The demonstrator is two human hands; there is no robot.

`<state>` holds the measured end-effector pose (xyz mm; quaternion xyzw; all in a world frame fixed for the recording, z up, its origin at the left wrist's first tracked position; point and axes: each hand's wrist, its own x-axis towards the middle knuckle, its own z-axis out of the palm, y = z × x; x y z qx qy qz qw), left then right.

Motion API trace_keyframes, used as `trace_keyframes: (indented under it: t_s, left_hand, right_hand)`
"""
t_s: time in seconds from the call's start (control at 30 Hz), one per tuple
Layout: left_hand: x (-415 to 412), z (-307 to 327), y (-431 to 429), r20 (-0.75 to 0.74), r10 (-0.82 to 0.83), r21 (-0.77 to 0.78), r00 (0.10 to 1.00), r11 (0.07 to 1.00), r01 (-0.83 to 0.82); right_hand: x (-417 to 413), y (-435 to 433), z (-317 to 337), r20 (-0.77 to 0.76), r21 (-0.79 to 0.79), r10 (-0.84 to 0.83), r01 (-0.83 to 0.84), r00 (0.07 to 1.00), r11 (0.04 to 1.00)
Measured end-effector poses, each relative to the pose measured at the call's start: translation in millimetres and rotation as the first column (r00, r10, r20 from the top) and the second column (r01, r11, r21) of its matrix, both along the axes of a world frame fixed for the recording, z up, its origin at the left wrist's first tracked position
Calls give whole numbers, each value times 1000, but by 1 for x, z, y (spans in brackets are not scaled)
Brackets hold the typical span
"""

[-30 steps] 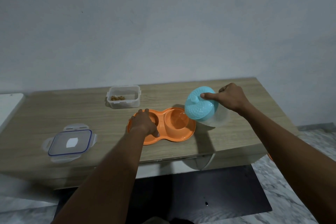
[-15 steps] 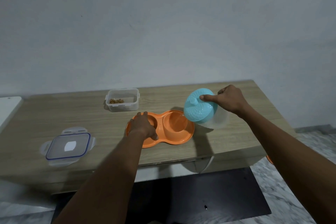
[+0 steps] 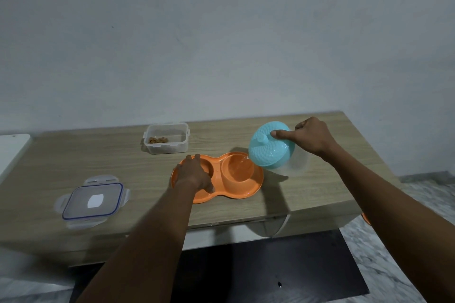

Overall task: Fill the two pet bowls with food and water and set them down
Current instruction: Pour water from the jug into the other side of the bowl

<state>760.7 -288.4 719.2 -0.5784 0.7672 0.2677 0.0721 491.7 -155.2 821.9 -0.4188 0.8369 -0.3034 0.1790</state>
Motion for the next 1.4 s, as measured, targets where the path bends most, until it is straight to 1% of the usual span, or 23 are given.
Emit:
trace_keyframes:
  t_s: [0.27, 0.43, 0.57, 0.7, 0.87, 1.03, 1.17, 1.33, 1.4]
  left_hand:
    - [-1, 0, 1, 3, -4, -2, 1000, 1000, 4]
    - [0, -3, -1, -6, -2, -9, 1000, 1000, 2]
    - [0, -4, -1, -18, 5, -13, 1000, 1000, -5]
    - [-1, -4, -1, -24, 6, -18, 1000, 1000, -6]
    - [-1, -2, 1, -13, -4, -40, 1000, 999, 3]
    - [1, -5, 1, -20, -2, -47, 1000, 999, 1]
    - [1, -9, -1, -45, 12, -43, 999, 999, -14]
    - [2, -12, -2, -65, 12, -34, 998, 999, -14]
    - [2, -14, -3, -64, 5, -42, 998, 999, -8]
  right_hand:
    - [-5, 6, -5, 73, -26, -25, 27, 997, 999]
    - [-10, 11, -7, 231, -105, -68, 94, 971, 990]
    - [-15, 5, -11, 361, -193, -93, 171, 928, 966]
    - [-15, -12, -17, 459, -237, -104, 234, 883, 943]
    - [-7, -44, -32, 531, -240, -127, 293, 838, 925]
    - [5, -76, -50, 605, -230, -120, 316, 788, 920]
    - [11, -95, -56, 661, -235, -131, 370, 739, 899]
    - [11, -118, -66, 646, -232, -120, 343, 754, 910]
    - [11, -122, -69, 664, -225, -124, 355, 737, 907]
